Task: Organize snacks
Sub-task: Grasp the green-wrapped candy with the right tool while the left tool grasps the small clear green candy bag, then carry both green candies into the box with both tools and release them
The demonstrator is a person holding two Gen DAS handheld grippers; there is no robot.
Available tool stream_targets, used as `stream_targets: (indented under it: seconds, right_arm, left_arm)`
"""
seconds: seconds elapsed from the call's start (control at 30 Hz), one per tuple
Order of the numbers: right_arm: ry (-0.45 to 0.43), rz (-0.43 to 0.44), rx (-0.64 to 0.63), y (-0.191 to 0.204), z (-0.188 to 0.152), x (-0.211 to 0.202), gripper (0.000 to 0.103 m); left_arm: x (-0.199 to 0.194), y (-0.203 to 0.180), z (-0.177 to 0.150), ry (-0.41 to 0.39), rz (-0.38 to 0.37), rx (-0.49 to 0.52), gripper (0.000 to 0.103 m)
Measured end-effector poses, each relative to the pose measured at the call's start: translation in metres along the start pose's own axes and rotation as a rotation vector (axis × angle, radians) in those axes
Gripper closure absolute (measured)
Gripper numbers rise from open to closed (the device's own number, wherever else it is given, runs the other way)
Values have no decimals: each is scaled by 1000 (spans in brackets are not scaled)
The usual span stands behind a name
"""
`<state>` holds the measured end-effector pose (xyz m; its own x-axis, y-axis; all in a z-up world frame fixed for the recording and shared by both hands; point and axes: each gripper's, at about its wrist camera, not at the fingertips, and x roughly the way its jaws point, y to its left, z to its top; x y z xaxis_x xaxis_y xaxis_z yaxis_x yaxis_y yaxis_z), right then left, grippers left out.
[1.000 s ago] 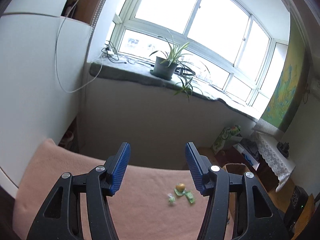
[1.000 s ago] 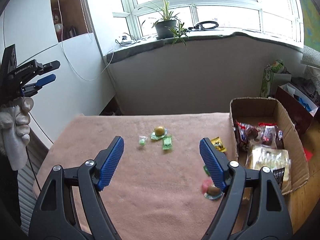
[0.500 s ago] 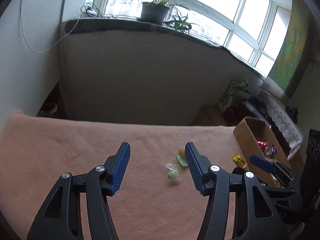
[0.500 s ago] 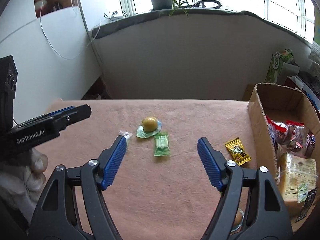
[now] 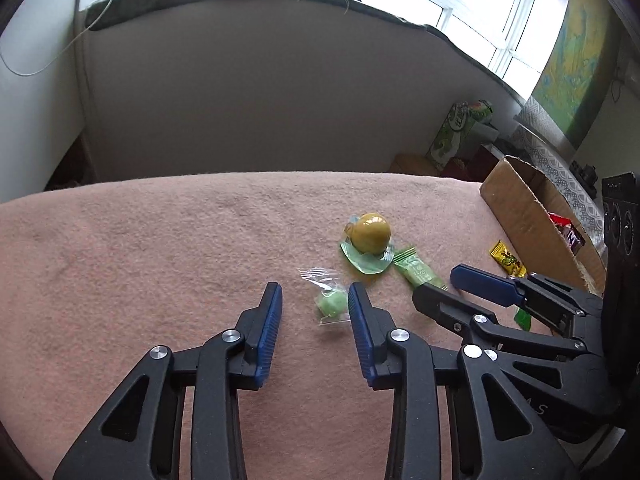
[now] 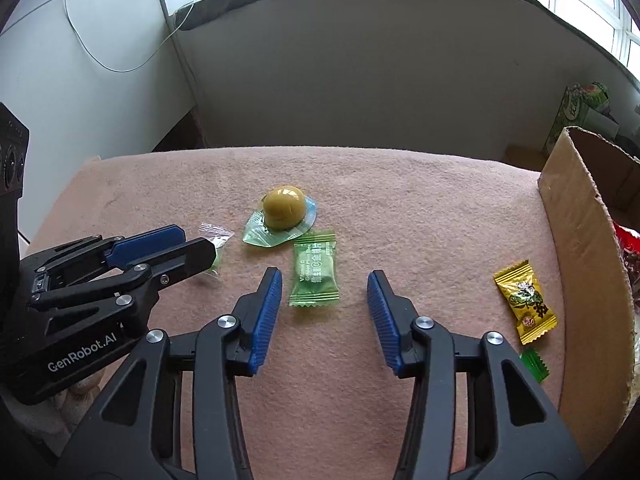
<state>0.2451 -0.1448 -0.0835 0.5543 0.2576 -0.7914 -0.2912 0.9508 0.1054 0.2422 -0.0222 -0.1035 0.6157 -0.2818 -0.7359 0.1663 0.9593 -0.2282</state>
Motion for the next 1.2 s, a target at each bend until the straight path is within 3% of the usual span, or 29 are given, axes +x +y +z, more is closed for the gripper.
stream_targets:
  seconds: [0.37, 0.43, 0.53, 0.93, 1.2]
  right_arm:
    - [9, -18, -20, 7, 13, 12, 57]
    - [6, -30, -26, 9, 13, 12, 69]
    - [0, -30, -22, 11, 10, 11, 78]
    - [-28, -5, 26, 3, -2, -3, 79]
    - [-60, 27, 35, 3, -27, -38, 79]
  left_arm:
    - [2, -6, -2, 13, 13, 44, 78]
    - [3, -7, -2, 12, 13, 49, 81]
    - [2, -11, -4, 6, 17, 71, 87]
    - [-3, -4, -7, 2, -7, 44, 91]
    - [-23, -2, -16, -12, -25, -8, 94]
